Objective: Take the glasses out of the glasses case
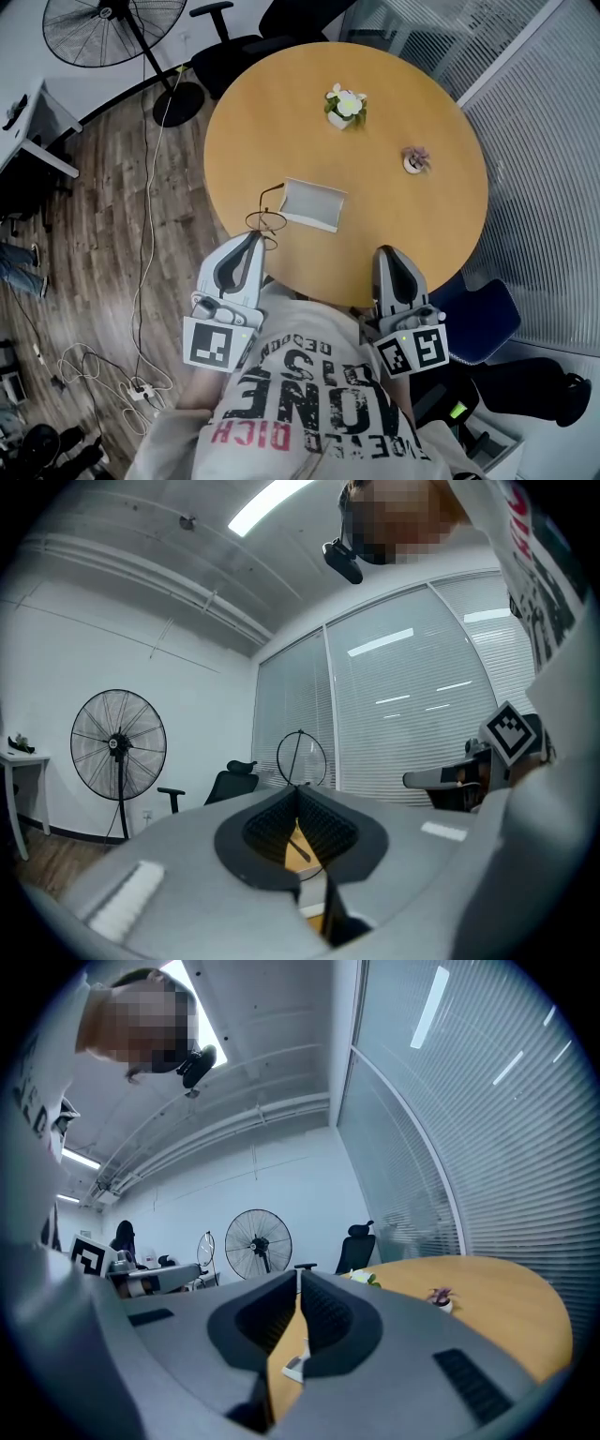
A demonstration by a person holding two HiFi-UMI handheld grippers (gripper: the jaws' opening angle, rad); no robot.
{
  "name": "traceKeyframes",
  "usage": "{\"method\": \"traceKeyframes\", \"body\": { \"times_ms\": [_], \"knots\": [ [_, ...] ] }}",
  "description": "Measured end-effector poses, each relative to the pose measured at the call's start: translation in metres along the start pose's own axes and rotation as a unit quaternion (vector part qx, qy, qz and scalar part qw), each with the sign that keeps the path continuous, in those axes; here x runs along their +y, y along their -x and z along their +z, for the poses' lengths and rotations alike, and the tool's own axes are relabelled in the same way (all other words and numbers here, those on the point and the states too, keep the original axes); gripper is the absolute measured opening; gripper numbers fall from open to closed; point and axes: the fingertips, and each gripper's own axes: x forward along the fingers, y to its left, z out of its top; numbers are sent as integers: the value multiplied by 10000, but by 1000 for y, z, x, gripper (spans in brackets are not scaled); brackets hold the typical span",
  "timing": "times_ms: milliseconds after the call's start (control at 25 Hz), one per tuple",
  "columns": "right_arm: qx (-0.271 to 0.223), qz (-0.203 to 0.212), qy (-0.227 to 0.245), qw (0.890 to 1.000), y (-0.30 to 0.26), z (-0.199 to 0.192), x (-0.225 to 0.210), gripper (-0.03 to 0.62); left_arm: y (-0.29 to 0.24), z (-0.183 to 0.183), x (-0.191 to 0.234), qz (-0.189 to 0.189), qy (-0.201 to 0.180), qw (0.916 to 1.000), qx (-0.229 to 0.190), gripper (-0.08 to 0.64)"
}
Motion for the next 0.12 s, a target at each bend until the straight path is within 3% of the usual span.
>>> {"method": "traceKeyframes", "body": {
  "times_ms": [120],
  "knots": [
    [-18, -23, -14, 10000, -1, 1, -6, 25, -7, 4, -1, -74, -43, 9999, -75, 18]
  ]
}}
